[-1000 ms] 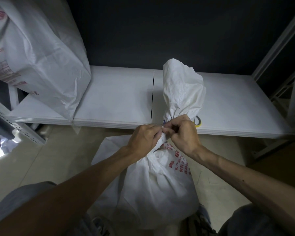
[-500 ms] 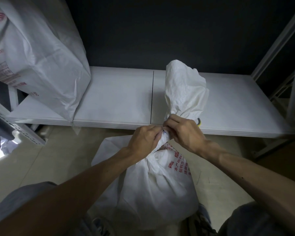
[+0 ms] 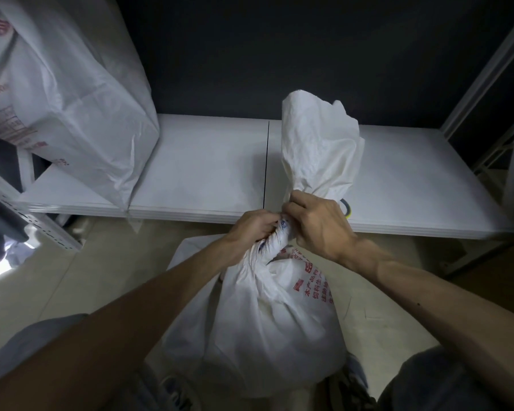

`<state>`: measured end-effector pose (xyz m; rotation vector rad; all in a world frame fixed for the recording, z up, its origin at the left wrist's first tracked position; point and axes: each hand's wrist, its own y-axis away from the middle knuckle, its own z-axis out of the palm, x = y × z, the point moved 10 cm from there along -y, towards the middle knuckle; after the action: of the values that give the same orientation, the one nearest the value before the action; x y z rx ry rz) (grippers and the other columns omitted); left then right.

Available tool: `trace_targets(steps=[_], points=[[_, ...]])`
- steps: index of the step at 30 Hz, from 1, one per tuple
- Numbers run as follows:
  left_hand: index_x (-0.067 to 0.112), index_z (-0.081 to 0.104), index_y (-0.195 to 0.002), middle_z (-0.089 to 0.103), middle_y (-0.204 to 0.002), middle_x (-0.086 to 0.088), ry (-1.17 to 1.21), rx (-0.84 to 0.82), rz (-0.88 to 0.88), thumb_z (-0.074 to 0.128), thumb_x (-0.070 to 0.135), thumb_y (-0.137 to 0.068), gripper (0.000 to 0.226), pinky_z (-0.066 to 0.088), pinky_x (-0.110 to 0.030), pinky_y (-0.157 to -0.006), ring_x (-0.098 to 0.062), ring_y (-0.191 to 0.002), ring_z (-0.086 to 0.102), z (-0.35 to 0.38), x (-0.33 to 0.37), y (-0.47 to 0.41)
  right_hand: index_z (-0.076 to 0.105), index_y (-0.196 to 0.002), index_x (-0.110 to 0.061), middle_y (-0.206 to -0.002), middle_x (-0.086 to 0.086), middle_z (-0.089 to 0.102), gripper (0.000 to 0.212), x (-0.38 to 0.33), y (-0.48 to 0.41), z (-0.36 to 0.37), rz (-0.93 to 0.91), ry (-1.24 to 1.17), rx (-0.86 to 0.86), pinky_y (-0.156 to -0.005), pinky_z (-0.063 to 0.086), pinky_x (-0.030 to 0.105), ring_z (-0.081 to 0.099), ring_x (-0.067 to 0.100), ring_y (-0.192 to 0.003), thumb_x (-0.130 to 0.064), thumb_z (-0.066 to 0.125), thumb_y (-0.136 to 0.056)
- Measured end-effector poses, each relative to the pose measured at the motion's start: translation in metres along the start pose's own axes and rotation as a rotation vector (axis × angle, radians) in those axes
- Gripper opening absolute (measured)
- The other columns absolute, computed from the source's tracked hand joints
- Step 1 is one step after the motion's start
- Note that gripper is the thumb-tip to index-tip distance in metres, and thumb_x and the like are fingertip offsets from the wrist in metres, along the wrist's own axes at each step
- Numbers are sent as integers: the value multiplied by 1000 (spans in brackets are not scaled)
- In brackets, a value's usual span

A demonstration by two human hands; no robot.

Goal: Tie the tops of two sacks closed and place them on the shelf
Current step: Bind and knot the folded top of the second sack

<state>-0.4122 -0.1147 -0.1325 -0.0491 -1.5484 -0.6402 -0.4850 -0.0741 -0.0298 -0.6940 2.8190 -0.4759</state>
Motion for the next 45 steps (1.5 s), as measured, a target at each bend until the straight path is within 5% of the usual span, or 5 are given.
trace_targets(steps=[7,19,30,36,45], points=[[12,64,-108,72,-100,-4,-37,25,17,65,27,-95,21,53,-29,-84,-16,-95,69,-5,-7,-8,64,-88,-2,-88,13,62,15,23,11,8,317,-162,11,-63,43,35,60,33,-76,-12,53,-91],[5,67,-110,74,-99,-3,7,214,144,72,27,-89,31,53,-19,-80,-10,-91,70,-18,9,-1,66,-78,4,-58,2,53,27,50,36,41,922,-873,-10,-55,38,30,44,11,-49,-15,56,-94],[8,49,-132,62,-117,1,-271,237,90,64,41,-93,52,46,-29,-89,-13,-103,60,-17,17,9,61,-64,-11,-58,4,50,28,52,36,45,961,-1038,38,-50,35,27,40,15,-50,-7,58,-92],[6,69,-98,57,-92,-5,-838,358,954,75,17,-84,19,50,-30,-69,-20,-80,60,-2,85,60,61,-68,-5,-56,3,47,25,47,32,44,933,-1137,-9,-45,34,21,37,12,-48,-2,57,-93],[4,79,-84,70,-79,-4,-642,295,871,83,3,-73,12,42,-8,-64,-10,-68,61,-4,75,41,64,-70,-12,-40,-19,49,25,50,33,37,879,-1012,-19,-46,35,9,45,-5,-39,1,57,-90]])
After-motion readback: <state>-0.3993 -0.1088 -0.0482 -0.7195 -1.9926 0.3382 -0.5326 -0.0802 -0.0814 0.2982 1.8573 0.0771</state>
